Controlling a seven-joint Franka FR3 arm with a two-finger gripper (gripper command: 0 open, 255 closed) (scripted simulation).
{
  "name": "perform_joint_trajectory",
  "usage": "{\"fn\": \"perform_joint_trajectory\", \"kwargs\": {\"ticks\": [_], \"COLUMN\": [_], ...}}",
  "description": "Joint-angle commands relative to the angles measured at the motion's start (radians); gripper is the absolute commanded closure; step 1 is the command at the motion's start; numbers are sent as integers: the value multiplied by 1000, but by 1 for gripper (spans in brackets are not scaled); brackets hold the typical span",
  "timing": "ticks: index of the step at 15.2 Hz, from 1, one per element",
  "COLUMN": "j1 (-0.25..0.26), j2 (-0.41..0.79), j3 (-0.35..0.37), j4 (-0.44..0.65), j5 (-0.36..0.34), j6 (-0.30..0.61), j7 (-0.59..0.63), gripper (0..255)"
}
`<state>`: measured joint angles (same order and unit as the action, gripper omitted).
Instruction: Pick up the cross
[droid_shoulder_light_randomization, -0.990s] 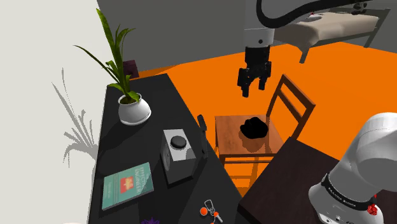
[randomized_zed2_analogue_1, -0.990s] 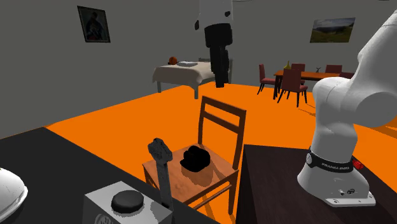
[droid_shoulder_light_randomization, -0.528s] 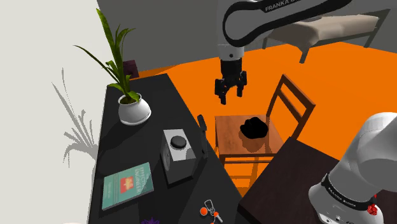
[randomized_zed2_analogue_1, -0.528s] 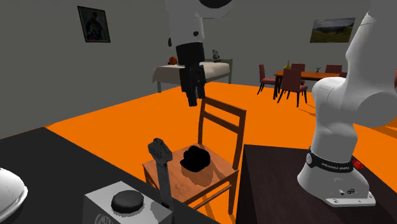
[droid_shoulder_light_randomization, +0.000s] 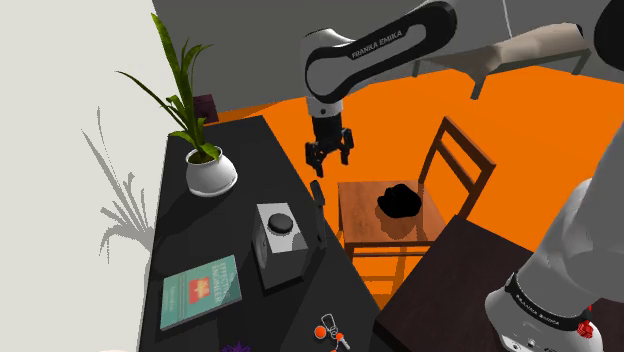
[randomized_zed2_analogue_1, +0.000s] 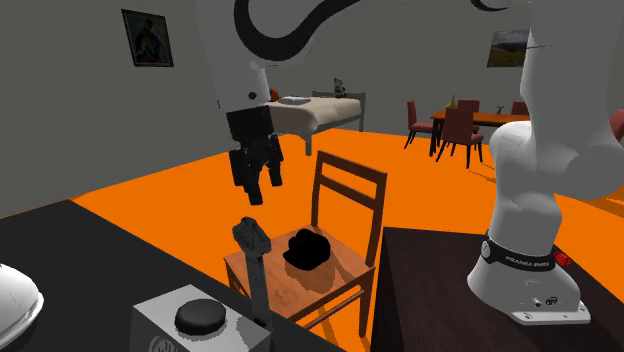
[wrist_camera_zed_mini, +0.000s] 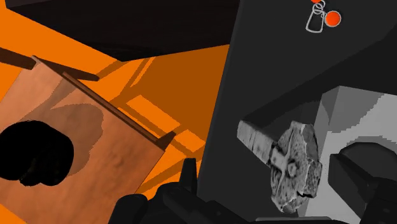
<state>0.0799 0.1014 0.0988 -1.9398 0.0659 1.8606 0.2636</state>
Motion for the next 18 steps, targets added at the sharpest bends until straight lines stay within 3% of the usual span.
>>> {"fn": "perform_joint_trajectory", "kwargs": {"ticks": [1, 6, 15, 16, 18], "j1": [9, 31, 33, 33, 34], "j2": [88, 269, 311, 310, 310], "j3": [6, 10, 8, 9, 9], "j4": [74, 245, 200, 200, 200], "j5": [-11, -37, -40, -40, -40], "j6": [8, 3, 89, 89, 89], "j7": [14, 40, 38, 39, 39], "gripper": [0, 0, 0, 255, 255]}}
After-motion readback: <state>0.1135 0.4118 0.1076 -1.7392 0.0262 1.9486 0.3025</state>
